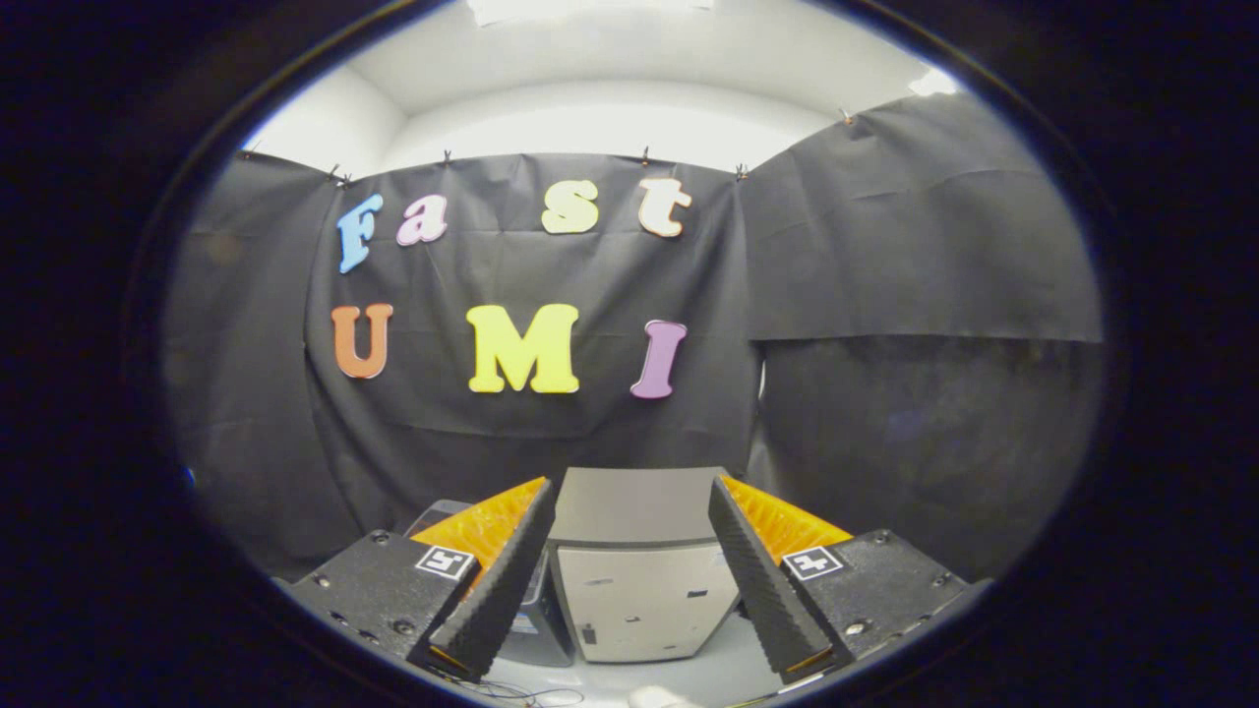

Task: Put the clothes into the washing machine and then close the washing machine lid.

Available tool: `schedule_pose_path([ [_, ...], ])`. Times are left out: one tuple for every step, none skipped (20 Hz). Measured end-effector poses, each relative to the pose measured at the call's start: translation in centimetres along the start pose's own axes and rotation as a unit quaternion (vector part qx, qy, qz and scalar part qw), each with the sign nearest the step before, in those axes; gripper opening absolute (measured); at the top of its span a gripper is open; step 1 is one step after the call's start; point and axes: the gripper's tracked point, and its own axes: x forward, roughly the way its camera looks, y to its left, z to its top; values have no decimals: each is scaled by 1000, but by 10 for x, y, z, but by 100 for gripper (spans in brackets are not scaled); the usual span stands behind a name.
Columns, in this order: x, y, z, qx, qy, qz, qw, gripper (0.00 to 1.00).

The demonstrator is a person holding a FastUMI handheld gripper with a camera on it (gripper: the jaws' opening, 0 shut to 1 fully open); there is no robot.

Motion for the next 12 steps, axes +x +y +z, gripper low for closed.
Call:
schedule_pose_path([
  [-2, 3, 1, 8, -2, 5, 1000, 99],
  [-3, 7, 1, 11, -3, 7, 1000, 99],
  [0, 12, 6, 11, -3, 7, 1000, 99],
  [-1, 17, 6, 4, -7, 7, 1000, 99],
  [-1, 20, 7, -4, -10, 8, 1000, 99],
  [-2, 24, 6, -10, -11, 9, 1000, 99],
  [-5, 26, 8, -11, -12, 12, 1000, 99],
  [-6, 29, 11, -11, -14, 13, 1000, 99],
  [-6, 30, 13, -10, -14, 12, 1000, 99],
  [-6, 32, 14, -10, -15, 13, 1000, 99],
  [-8, 35, 15, -12, -17, 12, 1000, 99],
  [-8, 36, 17, -15, -18, 9, 1000, 99],
])
